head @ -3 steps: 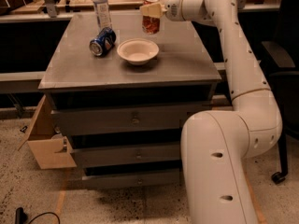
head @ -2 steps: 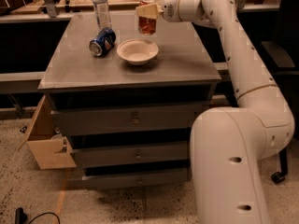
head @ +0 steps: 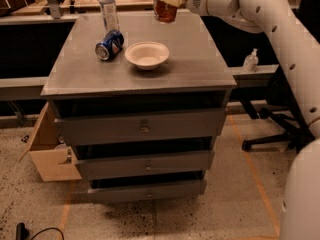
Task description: Place coke can into paper bowl
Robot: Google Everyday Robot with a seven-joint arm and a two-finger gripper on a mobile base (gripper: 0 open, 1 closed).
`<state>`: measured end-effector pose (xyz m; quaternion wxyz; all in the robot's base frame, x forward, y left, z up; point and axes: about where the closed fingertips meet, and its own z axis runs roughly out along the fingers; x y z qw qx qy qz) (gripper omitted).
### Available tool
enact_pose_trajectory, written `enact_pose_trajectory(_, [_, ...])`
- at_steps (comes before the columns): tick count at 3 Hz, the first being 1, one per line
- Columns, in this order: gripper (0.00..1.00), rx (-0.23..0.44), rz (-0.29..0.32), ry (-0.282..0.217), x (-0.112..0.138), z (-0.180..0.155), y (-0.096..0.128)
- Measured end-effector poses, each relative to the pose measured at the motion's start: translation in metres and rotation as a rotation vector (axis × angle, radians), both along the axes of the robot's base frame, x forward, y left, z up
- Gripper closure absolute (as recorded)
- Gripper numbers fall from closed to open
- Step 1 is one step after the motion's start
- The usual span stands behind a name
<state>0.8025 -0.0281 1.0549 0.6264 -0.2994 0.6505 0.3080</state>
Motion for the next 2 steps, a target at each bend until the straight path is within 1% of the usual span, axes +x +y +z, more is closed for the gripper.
enact_pose_trajectory(1, [1.00, -0.016, 0.041, 0.055, -0.022, -0.049, 0.030])
enact_pose_trajectory(2, [1.00, -0.023, 0.084, 0.099, -0.033, -0.095, 0.062])
